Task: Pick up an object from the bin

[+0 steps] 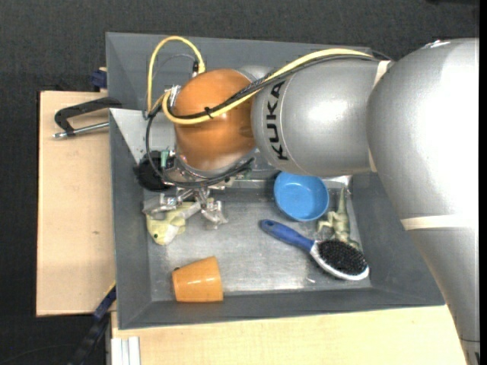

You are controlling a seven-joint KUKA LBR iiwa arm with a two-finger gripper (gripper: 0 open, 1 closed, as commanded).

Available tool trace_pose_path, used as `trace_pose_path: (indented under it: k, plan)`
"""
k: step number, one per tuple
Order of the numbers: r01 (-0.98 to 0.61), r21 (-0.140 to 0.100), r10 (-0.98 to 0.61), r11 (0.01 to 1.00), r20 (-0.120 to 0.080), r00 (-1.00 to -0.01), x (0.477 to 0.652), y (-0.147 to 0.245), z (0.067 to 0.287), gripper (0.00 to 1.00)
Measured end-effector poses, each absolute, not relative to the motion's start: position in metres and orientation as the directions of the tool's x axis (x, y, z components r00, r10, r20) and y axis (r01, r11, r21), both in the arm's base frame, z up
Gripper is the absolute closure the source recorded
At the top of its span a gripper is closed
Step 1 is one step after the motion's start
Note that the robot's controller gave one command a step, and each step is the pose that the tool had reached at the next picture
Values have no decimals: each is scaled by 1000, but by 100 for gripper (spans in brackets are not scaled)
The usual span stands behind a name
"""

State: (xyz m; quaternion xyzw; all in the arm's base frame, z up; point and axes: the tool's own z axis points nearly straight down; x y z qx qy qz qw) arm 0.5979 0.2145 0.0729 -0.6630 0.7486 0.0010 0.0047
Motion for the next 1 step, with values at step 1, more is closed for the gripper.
trace_pose_path:
  k: [1]
  plan:
    - [-992, -6, -992, 125, -9, -125, 600, 217, 76, 0]
